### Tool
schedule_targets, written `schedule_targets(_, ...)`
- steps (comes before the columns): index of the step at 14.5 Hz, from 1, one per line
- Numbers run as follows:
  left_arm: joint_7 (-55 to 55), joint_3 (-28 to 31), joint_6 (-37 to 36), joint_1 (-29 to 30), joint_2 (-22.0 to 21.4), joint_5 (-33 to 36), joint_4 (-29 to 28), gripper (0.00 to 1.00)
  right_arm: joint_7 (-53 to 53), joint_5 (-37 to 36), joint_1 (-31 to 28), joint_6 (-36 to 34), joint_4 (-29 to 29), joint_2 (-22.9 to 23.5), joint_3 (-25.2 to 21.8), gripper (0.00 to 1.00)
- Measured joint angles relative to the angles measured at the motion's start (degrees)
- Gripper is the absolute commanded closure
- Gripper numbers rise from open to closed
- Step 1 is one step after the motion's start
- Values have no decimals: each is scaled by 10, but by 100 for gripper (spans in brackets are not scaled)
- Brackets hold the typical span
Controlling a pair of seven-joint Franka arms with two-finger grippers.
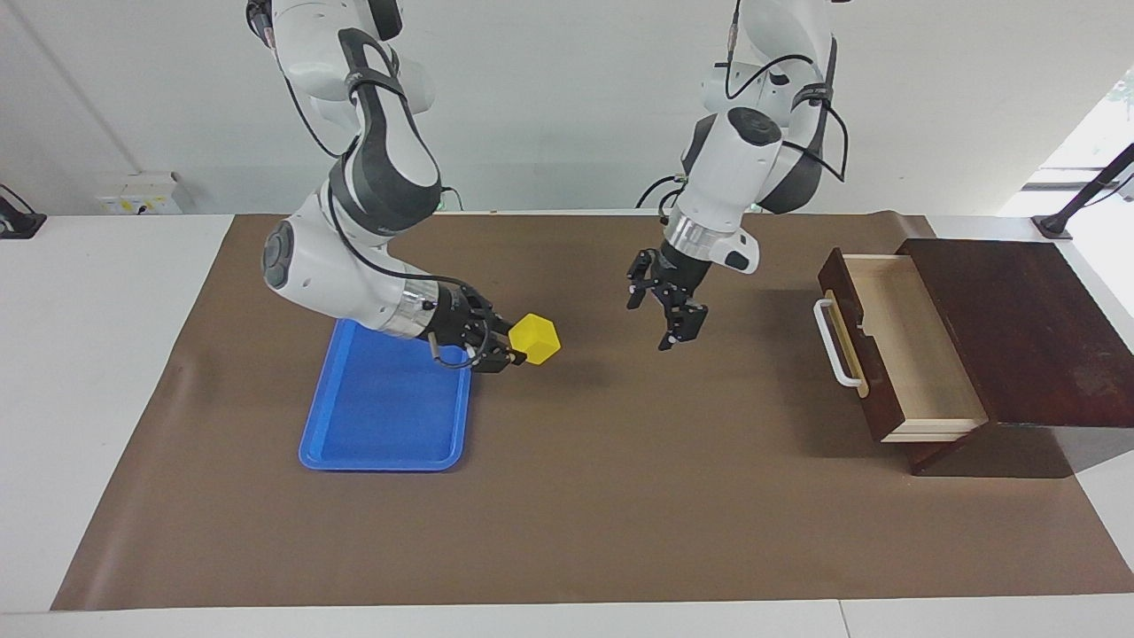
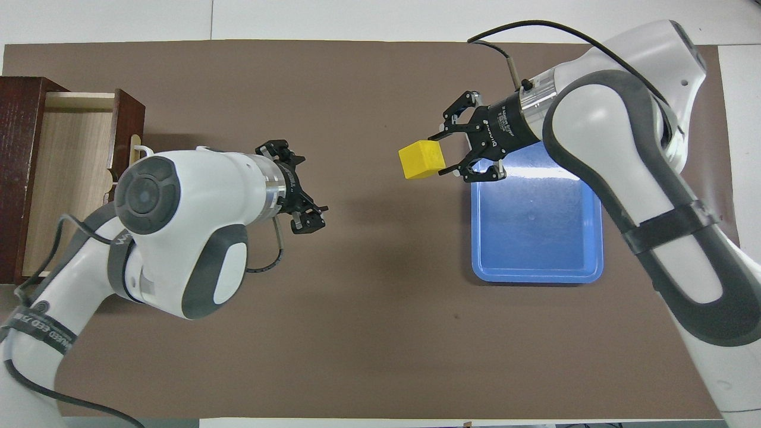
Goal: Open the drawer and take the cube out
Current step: 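Lower the cube into the blue tray while the left gripper pushes drawer shut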
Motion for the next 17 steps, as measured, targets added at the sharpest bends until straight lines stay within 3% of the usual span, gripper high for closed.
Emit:
schedule_targets(4, 194, 3, -71, 115, -31, 1, 20, 0, -3, 45, -70, -2, -21, 1, -1, 100)
schedule_targets(8, 482, 4, -236, 201, -33, 1, 100, 0, -71, 75, -128, -12, -69, 3, -1, 100)
schedule_targets(12, 742, 4, -360, 216, -36, 6, 155, 0, -189, 76, -164, -37, -123, 0, -1, 100)
schedule_targets(17, 1052, -7, -463, 205, -54, 81, 165, 0, -352, 76, -228, -54, -208, -6, -2, 100)
